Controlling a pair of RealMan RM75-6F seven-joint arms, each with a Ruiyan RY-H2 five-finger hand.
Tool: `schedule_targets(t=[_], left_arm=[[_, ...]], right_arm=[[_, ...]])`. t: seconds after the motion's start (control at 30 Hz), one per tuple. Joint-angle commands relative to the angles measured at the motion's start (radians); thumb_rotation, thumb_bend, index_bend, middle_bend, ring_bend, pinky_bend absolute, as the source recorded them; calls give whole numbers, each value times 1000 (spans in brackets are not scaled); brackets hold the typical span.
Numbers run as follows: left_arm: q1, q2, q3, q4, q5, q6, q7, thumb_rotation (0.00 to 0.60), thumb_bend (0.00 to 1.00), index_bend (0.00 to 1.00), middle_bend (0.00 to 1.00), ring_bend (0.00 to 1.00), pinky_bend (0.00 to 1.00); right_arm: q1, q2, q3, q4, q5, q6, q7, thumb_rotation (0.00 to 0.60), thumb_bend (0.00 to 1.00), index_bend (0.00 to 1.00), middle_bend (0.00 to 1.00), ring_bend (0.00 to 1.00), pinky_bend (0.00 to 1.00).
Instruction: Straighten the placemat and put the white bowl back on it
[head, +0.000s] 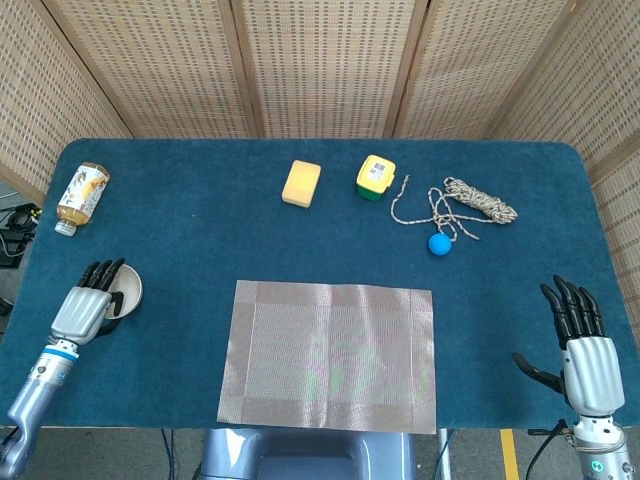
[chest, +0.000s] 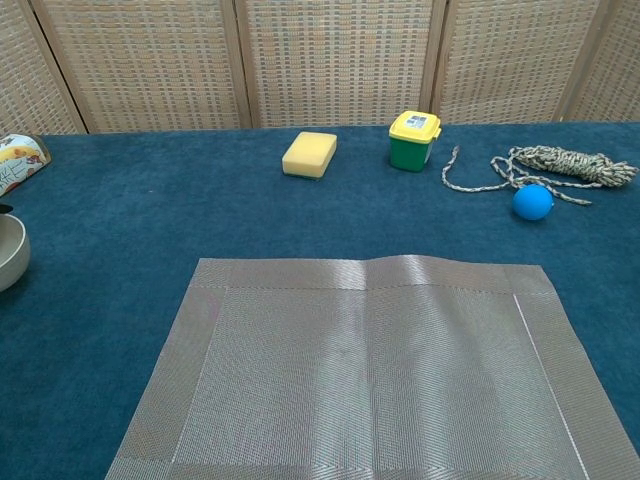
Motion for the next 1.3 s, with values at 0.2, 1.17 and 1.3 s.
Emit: schedule_targets(t=[0.2,1.17,1.3], left_arm=[[-18,51,-5,-122,45,68,60,600,416,691,0,0,0],[-338,-127,-118,-763,29,-276,743,600,414,667,0,0,0],[-367,-208,-132,-735,-27,-324,811,600,412,660,0,0,0]], right_arm=[[-1,3,0,-3,-2,3,2,600,251,54,0,0,0],[-7,48,22,-8,45,0,96,600,251,54,0,0,0],[-5,51,25,-6,52,-5,108,600,251,54,0,0,0]])
